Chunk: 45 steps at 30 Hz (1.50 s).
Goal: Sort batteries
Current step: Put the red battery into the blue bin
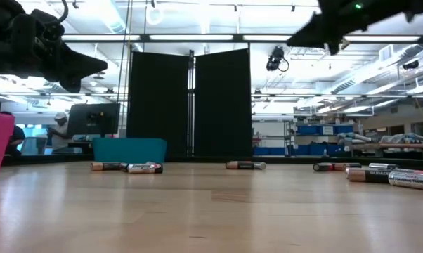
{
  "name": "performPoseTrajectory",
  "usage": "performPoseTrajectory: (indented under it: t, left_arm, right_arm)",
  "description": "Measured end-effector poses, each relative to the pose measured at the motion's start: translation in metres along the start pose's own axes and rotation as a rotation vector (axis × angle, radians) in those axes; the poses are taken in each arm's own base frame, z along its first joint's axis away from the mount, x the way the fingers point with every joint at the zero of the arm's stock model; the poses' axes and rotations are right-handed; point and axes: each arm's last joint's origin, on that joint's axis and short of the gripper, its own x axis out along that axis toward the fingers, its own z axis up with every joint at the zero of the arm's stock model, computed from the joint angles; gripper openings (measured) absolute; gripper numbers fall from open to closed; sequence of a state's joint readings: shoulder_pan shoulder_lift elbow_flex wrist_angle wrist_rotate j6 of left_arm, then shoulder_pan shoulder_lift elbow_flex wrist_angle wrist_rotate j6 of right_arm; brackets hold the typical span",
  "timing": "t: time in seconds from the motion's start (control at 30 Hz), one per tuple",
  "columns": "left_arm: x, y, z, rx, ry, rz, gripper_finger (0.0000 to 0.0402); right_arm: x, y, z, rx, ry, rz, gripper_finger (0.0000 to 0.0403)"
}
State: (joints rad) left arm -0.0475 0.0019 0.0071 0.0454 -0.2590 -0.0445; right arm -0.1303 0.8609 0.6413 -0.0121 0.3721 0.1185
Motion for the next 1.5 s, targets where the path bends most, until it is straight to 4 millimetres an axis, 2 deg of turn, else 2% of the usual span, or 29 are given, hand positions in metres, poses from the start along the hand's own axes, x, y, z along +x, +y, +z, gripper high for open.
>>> performPoseTrajectory:
  t: [0.13, 0.3, 0.47, 0.6, 1.0, 1.33, 1.5]
  left_arm:
    - [0.001, -0.001, -0.002, -0.001, 0.022, -0.01, 0.0012]
    - [0.002, -0.001, -0.003, -0.002, 0.041, -0.009, 0.0012]
    - [0.003, -0.001, -0.005, -0.017, 0.057, -0.007, 0.0012]
    - [0.004, -0.001, -0.006, -0.022, 0.066, -0.006, 0.0012]
    - [0.006, 0.001, -0.008, -0.01, 0.088, 0.097, 0.0012]
    - [0.01, 0.0, -0.014, 0.014, 0.153, 0.068, 0.0012]
    - [0.011, -0.001, -0.011, 0.065, 0.129, 0.064, 0.0012]
  right_arm:
    - [0.018, 0.008, 0.014, 0.015, 0.109, -0.021, 0.0052]
    - [0.042, 0.018, 0.02, 0.017, 0.233, -0.04, 0.0069]
    - [0.065, 0.025, 0.015, 0.009, 0.305, -0.039, 0.0079]
    - [0.084, 0.023, 0.01, 0.068, 0.376, -0.028, 0.0082]
    - [0.139, -0.005, -0.027, 0.137, 0.609, 0.044, 0.0094]
    - [0.162, -0.012, -0.06, 0.086, 0.718, -0.001, 0.0166]
    - [0.175, -0.012, -0.081, 0.047, 0.757, -0.014, 0.0195]
